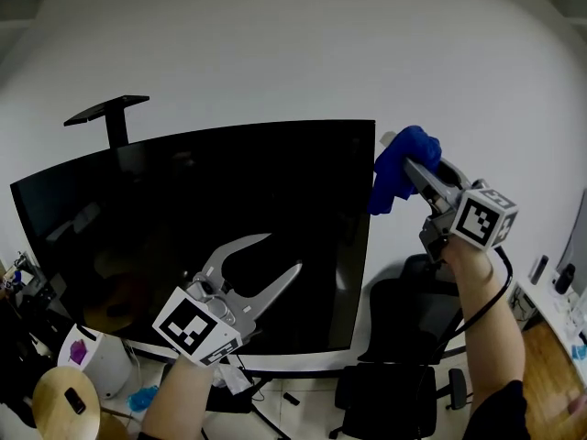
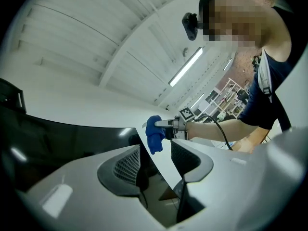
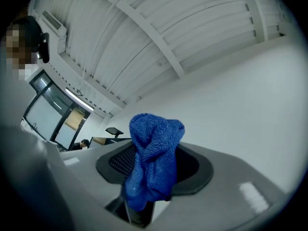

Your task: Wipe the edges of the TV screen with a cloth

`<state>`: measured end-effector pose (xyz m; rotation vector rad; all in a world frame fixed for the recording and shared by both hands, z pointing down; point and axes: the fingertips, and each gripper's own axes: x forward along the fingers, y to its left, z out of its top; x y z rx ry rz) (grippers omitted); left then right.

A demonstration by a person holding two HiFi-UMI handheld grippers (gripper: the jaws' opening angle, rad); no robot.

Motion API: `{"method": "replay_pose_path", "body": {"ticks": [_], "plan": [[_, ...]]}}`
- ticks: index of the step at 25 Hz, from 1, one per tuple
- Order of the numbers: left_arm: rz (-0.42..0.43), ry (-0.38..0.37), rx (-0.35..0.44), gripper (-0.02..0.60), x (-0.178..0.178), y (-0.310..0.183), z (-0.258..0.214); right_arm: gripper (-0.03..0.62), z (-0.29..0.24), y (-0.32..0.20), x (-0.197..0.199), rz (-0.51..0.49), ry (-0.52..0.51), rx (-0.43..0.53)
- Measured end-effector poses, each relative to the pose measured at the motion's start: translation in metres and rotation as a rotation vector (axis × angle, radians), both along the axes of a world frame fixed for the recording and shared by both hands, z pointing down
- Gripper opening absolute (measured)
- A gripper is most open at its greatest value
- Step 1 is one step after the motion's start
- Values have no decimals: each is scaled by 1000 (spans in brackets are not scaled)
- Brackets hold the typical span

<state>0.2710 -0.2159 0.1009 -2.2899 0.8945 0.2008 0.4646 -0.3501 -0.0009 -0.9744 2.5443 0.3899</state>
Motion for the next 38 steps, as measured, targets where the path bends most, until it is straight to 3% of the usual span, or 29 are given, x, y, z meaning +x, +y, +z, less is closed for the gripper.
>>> {"method": "replay_pose_path", "body": {"ticks": [4, 8, 13, 17, 20, 26, 38], "plan": [[-1, 14, 7, 189, 15, -19, -14, 213, -43, -29, -9, -152, -25, -3], [-18, -1, -1, 189, 29, -36, -12, 213, -66, -52, -15, -216, -31, -20], [-37, 2, -21, 189, 34, -53, 3, 213, -49, -72, -29, -241, -22, -53], [-45, -1, -35, 189, 37, -63, 12, 213, -37, -84, -26, -357, -148, -112], [-47, -1, -45, 189, 39, -70, 12, 212, -26, -94, -28, -413, -188, -161], [-40, 8, -75, 189, 45, -80, -1, 210, -25, -94, -35, -406, -142, -158], [-43, -1, -175, 189, 52, -101, 73, 210, 82, -102, -30, -366, -124, -235]]}}
